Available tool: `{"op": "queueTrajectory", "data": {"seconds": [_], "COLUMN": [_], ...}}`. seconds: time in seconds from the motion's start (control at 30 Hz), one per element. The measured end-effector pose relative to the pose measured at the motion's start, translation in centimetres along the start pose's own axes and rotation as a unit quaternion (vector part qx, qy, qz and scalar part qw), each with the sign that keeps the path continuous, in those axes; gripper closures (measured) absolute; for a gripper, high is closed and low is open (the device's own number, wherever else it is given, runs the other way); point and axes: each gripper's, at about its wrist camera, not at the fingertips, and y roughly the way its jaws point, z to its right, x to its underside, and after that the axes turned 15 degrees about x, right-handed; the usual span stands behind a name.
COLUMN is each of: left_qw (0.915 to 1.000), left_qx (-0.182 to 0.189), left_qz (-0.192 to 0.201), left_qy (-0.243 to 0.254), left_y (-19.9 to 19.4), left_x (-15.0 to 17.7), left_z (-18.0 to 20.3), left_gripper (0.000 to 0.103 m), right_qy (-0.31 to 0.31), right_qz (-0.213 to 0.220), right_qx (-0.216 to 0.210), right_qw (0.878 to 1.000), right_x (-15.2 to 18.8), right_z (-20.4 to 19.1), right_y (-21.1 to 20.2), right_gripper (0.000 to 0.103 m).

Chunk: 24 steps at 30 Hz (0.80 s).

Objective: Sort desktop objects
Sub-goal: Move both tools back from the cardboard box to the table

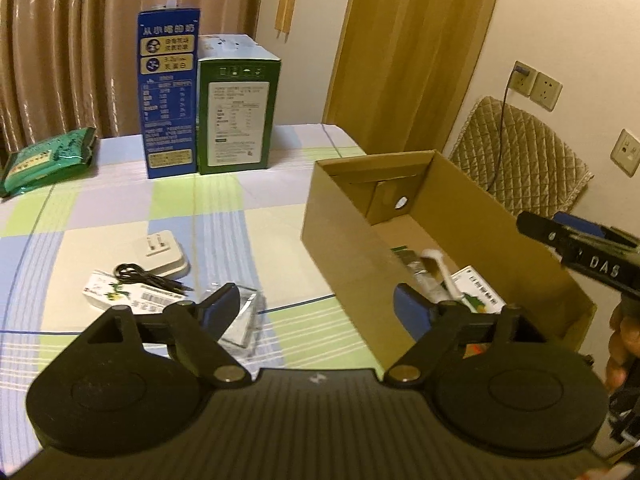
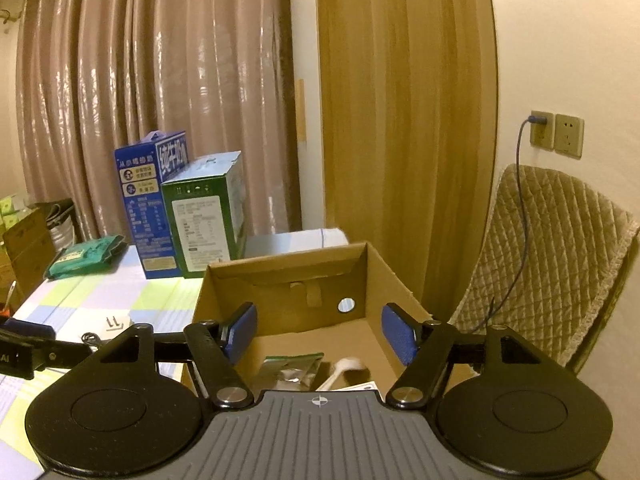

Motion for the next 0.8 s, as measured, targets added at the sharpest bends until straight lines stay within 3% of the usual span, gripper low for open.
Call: {"op": "queueTrajectory", "data": {"seconds": [0.37, 0.6, 0.8], "left_qw": [0.9959, 0.9905, 0.9881], "left_qx": [-0.084, -0.133, -0.149], "left_qz": [0.026, 0.021, 0.012], "left_qy": [-0.024, -0.029, -0.035], "left_y": [-4.2, -6.5, -7.6], "left_x": [0.1, 0.8, 2.0], "left_z": [-6.2, -9.9, -11.9], "left_gripper": [0.001, 0.001, 0.001], "right_qy": [-0.022, -0.05, -0.072], "right_qz": [0.013, 0.028, 0.031], "right_qx": [-0.046, -0.094, -0.128], "right_qw": [0.999, 0.994, 0.989], "right_x": [0.0, 0.1, 0.5], "right_z": [-3.9, -7.5, -10.5], "right_y": [-0.7, -1.7, -2.3], "right_gripper": [0.026, 0.024, 0.023]}}
